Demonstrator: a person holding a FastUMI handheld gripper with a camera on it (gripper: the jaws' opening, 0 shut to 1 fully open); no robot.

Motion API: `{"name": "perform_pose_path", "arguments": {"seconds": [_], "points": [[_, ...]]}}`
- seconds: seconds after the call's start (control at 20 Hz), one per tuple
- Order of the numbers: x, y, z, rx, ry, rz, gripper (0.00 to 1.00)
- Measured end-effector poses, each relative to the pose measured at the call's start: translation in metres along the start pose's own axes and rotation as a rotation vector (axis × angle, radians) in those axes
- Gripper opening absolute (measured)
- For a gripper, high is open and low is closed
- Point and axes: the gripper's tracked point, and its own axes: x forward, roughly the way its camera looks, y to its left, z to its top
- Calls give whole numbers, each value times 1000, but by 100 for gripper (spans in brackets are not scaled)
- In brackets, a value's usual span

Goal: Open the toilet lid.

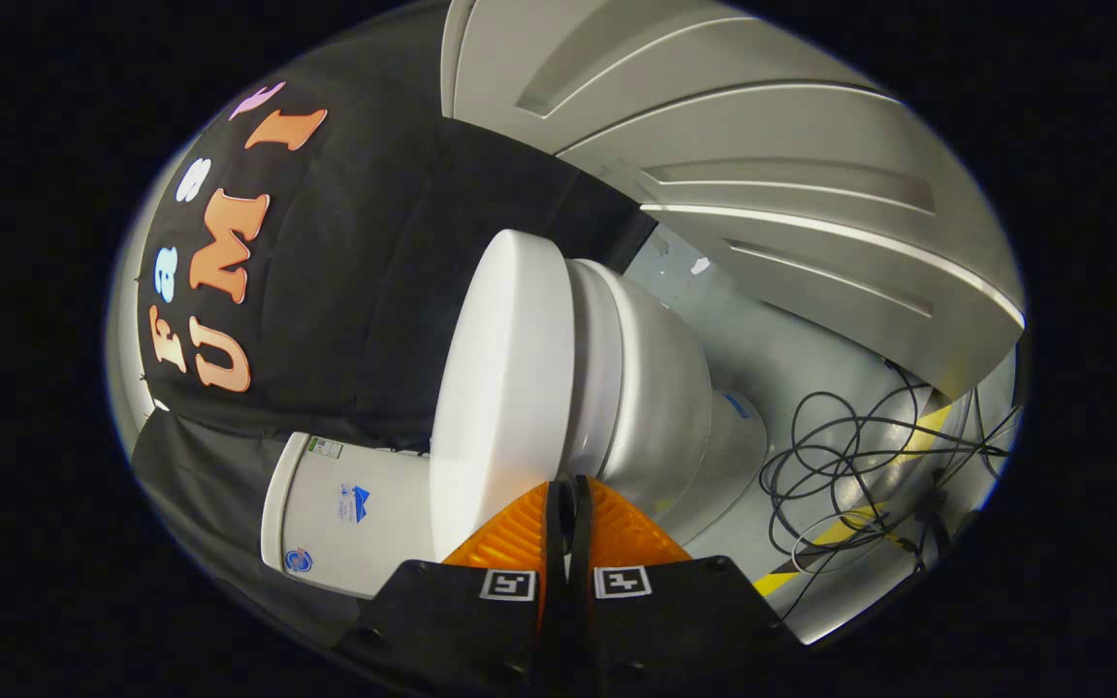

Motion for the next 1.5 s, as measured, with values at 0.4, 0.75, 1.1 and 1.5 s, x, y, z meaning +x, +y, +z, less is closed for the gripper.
{"name": "perform_pose_path", "arguments": {"seconds": [0.4,0.75,1.1,1.5], "points": [[-1,4,2,-42,-31,-31,8],[-5,12,6,-95,-67,-55,8],[-9,39,18,-207,-165,-63,8],[-22,99,31,-420,-312,-88,8]]}}
